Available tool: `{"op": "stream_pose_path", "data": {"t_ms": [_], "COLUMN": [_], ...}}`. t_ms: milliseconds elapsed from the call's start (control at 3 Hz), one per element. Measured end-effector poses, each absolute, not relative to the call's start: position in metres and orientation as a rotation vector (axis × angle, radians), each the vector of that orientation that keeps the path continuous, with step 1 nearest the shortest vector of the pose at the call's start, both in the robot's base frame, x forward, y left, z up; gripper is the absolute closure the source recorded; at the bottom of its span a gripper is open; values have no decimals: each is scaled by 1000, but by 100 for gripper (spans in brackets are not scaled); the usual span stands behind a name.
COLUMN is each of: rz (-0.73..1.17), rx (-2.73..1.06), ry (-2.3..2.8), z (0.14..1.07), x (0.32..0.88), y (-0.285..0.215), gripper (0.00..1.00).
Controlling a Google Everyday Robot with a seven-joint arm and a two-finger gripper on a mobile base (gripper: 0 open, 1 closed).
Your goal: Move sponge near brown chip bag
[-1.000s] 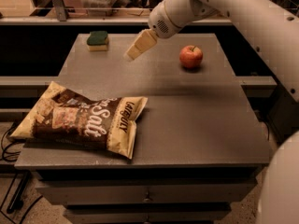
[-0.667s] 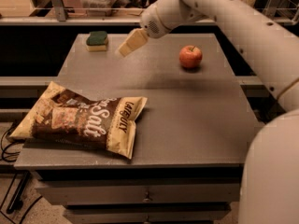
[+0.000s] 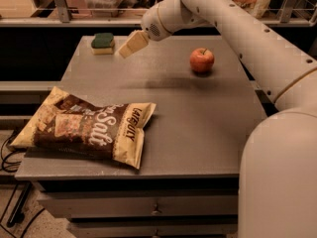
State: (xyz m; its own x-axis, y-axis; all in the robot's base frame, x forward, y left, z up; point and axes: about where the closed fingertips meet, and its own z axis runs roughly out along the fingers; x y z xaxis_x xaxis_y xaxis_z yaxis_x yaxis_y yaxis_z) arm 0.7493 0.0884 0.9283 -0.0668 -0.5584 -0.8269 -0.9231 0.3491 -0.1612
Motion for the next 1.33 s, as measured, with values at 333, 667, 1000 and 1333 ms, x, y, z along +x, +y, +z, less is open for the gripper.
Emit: {"op": "stream_pose_path", "data": {"t_ms": [333,667,1000,1333], "rz": [540,626,693,715], "rx": [-1298,-1266,-1245,-1229], "ry": [1765,1741,1710,1678], "z": [921,914,903,892], "x": [753,761,769,784], "y": [96,123,152,178], "gripper": [0,0,0,0]}}
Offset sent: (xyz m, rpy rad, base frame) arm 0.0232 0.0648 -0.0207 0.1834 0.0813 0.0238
